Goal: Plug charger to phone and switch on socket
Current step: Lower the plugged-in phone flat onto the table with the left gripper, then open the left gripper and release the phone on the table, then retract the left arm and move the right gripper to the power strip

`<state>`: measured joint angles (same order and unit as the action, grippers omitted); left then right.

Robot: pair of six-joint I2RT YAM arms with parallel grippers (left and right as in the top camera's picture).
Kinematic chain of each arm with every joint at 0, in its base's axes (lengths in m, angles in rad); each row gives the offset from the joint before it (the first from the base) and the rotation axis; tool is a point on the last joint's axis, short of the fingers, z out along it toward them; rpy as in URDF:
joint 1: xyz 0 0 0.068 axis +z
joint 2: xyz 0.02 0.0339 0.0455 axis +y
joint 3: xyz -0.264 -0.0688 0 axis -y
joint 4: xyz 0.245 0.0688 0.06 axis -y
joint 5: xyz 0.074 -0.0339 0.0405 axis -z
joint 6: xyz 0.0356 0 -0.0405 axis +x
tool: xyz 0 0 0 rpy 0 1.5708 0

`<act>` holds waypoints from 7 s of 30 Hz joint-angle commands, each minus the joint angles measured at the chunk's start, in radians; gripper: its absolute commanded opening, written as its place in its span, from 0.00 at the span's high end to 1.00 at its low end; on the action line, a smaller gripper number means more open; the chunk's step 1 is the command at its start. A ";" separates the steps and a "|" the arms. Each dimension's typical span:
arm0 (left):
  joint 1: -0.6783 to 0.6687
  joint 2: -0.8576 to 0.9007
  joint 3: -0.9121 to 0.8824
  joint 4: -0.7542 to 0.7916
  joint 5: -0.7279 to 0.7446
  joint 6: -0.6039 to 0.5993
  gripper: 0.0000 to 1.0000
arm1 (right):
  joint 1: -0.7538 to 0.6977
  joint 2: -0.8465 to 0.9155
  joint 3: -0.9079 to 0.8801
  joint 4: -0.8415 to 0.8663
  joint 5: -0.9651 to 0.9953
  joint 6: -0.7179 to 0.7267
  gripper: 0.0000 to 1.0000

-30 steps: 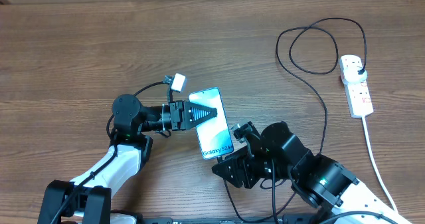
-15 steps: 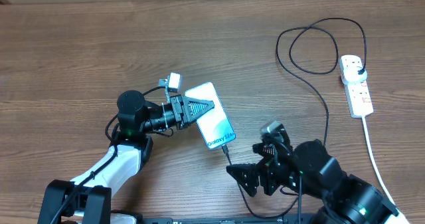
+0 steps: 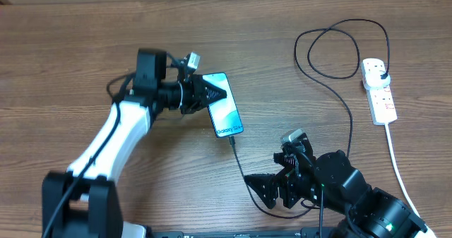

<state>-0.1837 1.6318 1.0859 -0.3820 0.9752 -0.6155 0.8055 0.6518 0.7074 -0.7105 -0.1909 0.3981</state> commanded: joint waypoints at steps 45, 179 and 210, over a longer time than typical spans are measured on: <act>-0.106 0.442 0.137 -0.238 -0.299 0.360 0.96 | -0.004 0.106 0.034 -0.123 0.015 0.020 0.00; -0.311 -0.677 0.121 -0.774 -1.062 0.156 0.00 | -0.273 0.311 0.035 -0.167 0.320 0.264 0.96; -0.255 -1.165 0.121 -1.010 -1.189 0.077 0.01 | -1.192 1.209 0.818 -0.342 0.094 0.150 0.96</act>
<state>-0.4915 0.5034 1.2045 -1.3922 -0.1993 -0.5251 -0.3660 1.8439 1.4872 -1.0660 -0.0734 0.5503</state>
